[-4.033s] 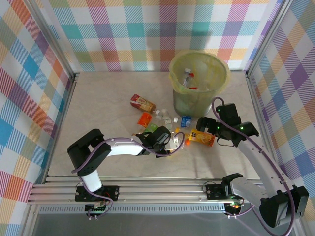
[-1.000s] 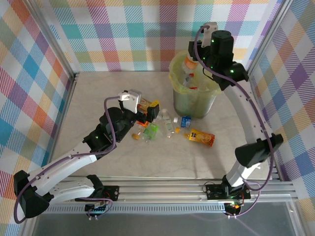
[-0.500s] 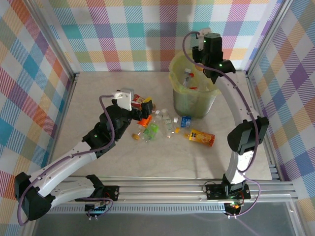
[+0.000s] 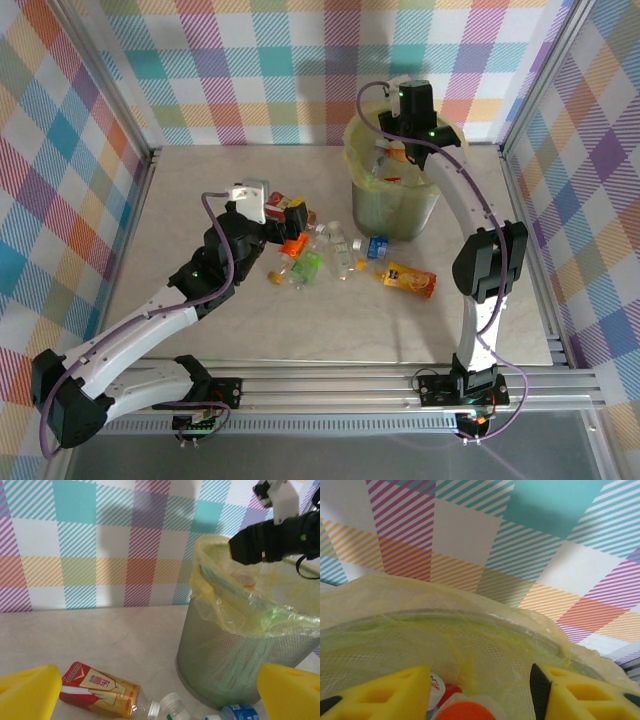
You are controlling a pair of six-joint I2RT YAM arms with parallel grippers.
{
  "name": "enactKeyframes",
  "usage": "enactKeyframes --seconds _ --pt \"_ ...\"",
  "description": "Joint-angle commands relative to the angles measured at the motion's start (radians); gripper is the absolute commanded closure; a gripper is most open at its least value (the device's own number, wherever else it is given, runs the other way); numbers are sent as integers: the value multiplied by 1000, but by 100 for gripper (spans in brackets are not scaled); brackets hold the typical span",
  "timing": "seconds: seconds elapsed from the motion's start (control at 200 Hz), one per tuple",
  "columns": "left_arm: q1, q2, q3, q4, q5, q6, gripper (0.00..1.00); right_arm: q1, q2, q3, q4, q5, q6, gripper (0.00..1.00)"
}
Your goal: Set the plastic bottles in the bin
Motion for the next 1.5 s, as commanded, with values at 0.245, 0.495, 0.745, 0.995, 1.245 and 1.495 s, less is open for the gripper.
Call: enactKeyframes --seconds 0.245,0.495,0.745,0.995,1.245,1.495 --pt "22 20 13 -51 -6 -40 0 -6 -99 133 -257 -183 134 18" --pt "49 40 18 -92 -4 -74 0 -5 -230 130 -492 -307 296 6" --pt "77 41 14 -123 5 -103 0 10 -590 -330 -481 -393 369 0" --pt "97 39 1 -140 8 -140 0 22 -934 -830 -433 -425 459 0" --pt "109 33 -9 -130 5 -131 0 52 -961 -1091 -339 -440 456 0" --pt "126 32 -32 -107 9 -131 0 51 -897 -1204 -122 -404 334 0"
